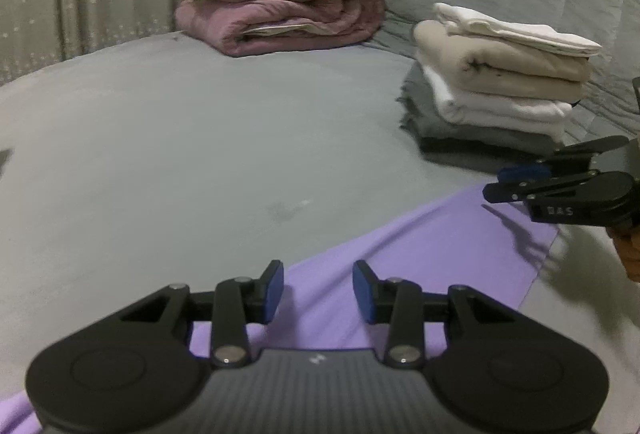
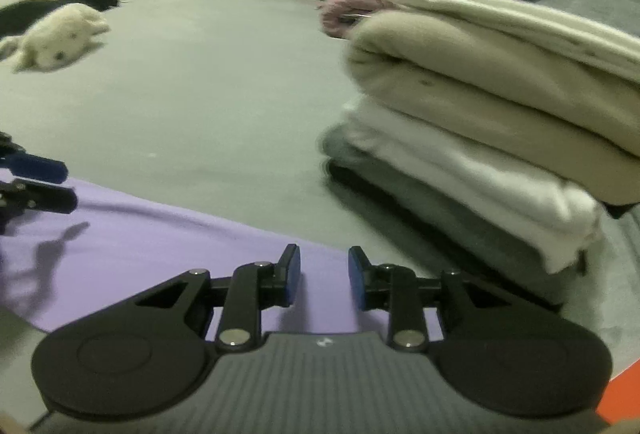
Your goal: Fold clothes
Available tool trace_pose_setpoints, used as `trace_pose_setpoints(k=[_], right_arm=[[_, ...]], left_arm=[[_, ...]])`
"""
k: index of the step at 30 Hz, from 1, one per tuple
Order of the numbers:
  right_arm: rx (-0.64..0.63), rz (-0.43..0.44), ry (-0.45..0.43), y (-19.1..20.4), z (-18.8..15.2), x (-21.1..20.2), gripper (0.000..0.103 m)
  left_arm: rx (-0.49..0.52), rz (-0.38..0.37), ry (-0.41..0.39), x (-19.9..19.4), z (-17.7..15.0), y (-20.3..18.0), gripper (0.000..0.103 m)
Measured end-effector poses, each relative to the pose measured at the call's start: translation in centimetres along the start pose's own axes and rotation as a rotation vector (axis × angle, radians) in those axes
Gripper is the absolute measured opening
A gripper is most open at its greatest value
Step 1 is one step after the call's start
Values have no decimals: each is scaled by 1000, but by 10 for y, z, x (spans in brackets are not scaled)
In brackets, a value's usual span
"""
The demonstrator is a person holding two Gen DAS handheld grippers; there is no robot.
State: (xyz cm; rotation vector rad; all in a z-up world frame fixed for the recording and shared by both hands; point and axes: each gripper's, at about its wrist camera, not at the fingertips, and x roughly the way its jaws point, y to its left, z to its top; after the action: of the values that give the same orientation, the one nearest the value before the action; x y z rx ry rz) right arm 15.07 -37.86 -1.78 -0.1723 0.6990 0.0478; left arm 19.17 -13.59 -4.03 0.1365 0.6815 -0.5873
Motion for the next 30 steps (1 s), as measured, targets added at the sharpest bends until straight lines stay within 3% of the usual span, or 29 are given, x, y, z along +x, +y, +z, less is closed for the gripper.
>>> trace_pose_setpoints(k=[7, 13, 21, 25, 30], right_arm=[[-18, 127, 5, 68, 4, -4, 31], [10, 175, 42, 101, 4, -2, 31], [244, 185, 127, 104, -2, -31, 31], [375, 172, 153, 100, -10, -39, 31], [574, 174, 168, 90, -32, -35, 31]], left_arm=[[-39, 66, 14, -46, -22, 40, 40], [-88, 103, -1, -89, -42, 62, 40], [-13, 30, -6, -130, -77, 38, 40], [66, 21, 17, -122, -89, 21, 40], [72, 5, 40, -106, -96, 18, 39]])
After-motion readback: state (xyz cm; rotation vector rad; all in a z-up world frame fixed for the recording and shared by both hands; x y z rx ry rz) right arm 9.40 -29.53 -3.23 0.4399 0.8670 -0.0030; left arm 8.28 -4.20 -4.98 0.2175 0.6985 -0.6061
